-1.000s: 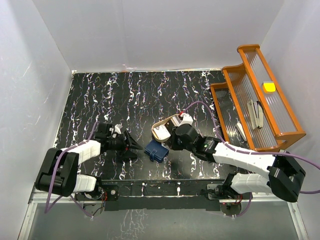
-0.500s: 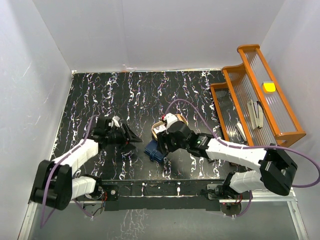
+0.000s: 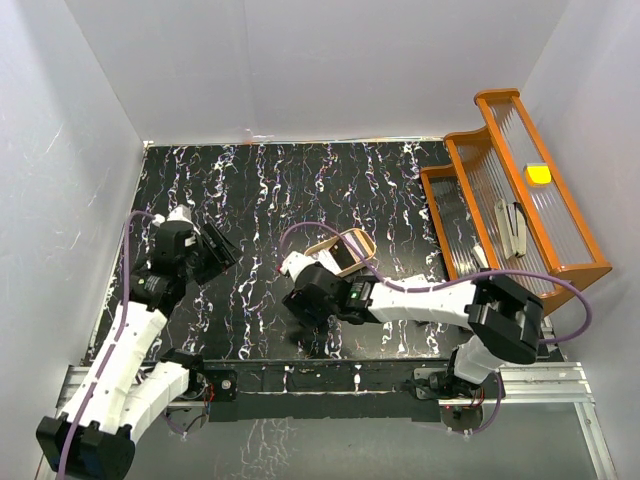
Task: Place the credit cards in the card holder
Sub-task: Open the card holder at the center of the board.
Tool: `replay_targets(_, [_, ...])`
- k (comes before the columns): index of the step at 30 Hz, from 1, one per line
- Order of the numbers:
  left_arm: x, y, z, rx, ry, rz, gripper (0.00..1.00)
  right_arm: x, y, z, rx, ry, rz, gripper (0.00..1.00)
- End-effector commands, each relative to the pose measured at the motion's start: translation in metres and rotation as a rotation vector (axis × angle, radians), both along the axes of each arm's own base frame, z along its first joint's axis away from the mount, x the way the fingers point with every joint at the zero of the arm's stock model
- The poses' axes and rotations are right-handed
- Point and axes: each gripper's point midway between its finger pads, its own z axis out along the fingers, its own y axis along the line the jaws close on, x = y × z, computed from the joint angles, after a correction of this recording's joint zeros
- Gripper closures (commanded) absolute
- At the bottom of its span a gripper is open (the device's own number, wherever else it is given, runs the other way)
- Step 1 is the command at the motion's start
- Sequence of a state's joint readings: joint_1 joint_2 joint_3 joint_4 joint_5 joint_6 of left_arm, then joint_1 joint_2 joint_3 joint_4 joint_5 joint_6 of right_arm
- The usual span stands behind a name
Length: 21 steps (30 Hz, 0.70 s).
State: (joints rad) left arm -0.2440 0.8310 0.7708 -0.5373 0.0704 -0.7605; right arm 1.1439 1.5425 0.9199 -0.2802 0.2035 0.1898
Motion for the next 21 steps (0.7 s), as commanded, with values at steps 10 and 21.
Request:
replay_targets(10, [-0.013,0.021,-0.005,0.065,-0.005,0.068,0.36,0.011,0.019,0.0,-0.082,-0.095,0.065,0.24])
replay_targets(21, [-0.02,0.003,-0.03,0.004,0.042,-0.011,0.38,0.023,0.015,0.008,-0.085,-0.151,-0.033,0.66])
